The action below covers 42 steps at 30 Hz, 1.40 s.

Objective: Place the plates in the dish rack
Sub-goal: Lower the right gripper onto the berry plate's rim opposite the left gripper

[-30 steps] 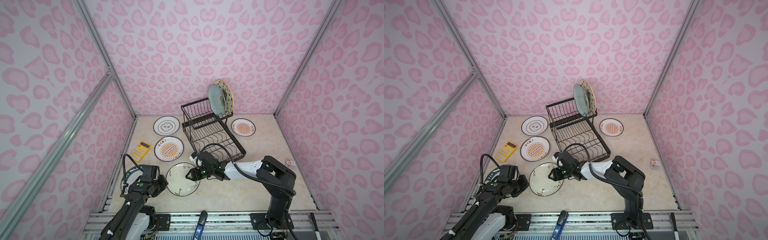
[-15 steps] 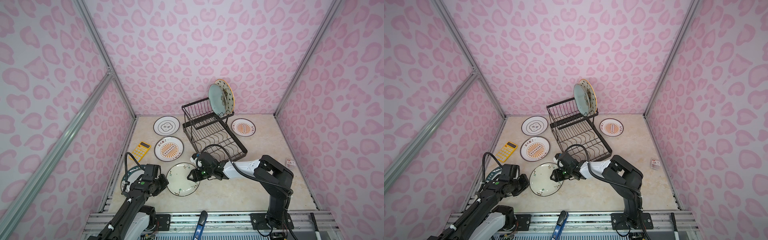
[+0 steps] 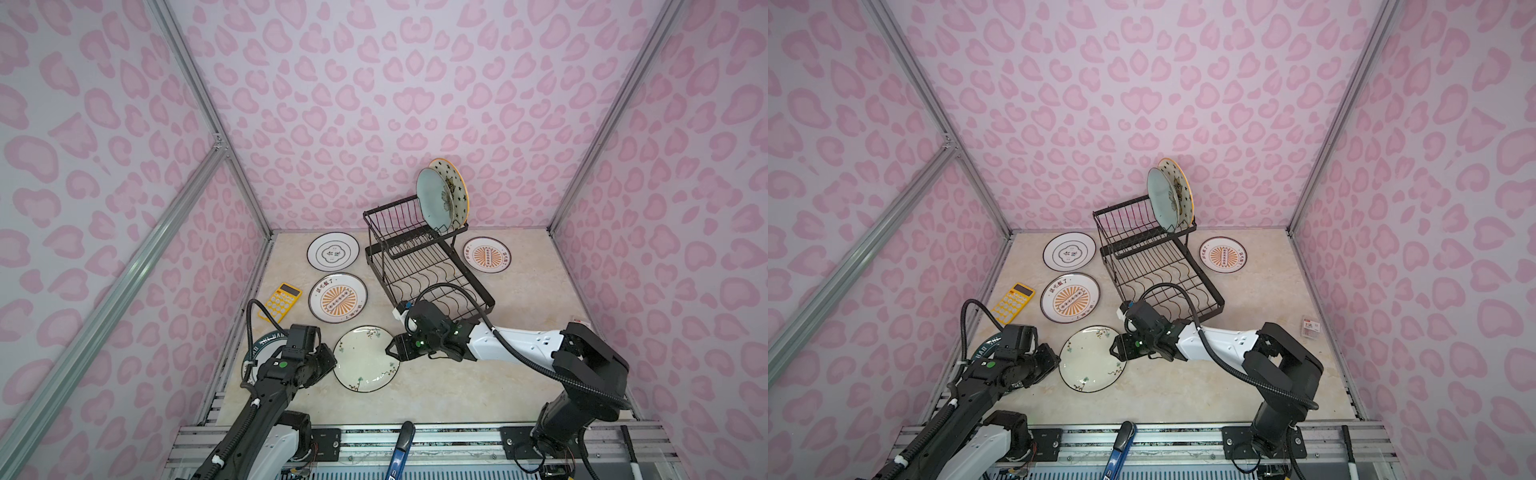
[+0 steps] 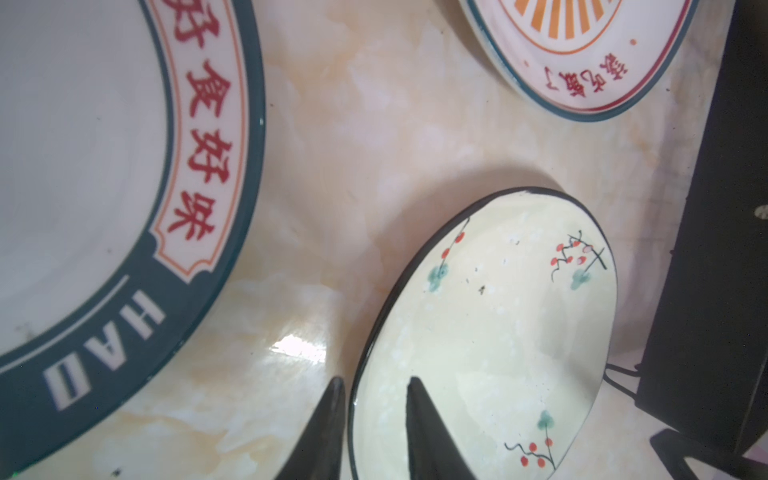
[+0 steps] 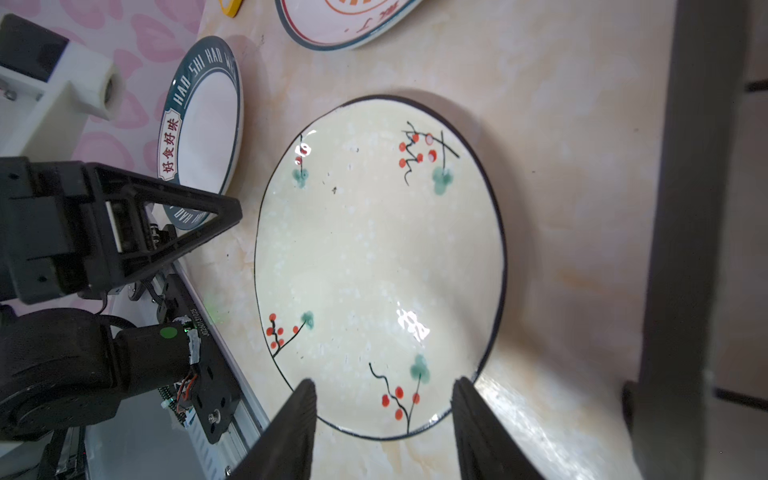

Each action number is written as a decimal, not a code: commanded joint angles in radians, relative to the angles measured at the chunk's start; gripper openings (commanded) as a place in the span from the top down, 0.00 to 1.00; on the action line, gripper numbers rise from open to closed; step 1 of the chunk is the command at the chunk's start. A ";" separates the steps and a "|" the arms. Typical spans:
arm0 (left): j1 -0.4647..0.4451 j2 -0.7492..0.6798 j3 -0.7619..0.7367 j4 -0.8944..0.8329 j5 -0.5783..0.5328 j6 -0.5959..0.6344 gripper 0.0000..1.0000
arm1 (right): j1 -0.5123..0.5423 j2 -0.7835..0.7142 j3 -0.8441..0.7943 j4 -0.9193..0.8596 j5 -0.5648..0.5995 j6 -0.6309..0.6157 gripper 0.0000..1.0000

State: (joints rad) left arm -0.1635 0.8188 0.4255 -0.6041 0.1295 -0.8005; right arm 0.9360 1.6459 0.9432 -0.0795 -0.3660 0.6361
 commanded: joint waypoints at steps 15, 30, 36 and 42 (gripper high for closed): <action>0.002 0.062 -0.006 0.027 0.008 0.026 0.57 | 0.022 0.013 -0.041 -0.105 0.103 0.053 0.43; -0.001 0.092 -0.042 0.098 0.049 0.017 0.56 | 0.037 0.102 0.013 -0.055 0.094 0.043 0.45; -0.003 0.107 -0.055 0.126 0.068 0.016 0.56 | 0.037 0.144 0.037 -0.037 0.096 0.040 0.47; -0.005 0.108 -0.059 0.129 0.074 0.018 0.55 | 0.037 0.189 0.062 -0.029 0.088 0.034 0.54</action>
State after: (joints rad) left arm -0.1669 0.9272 0.3706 -0.4950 0.1955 -0.7856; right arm 0.9741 1.8145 0.9997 -0.1387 -0.3031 0.6880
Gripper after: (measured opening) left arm 0.445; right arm 0.464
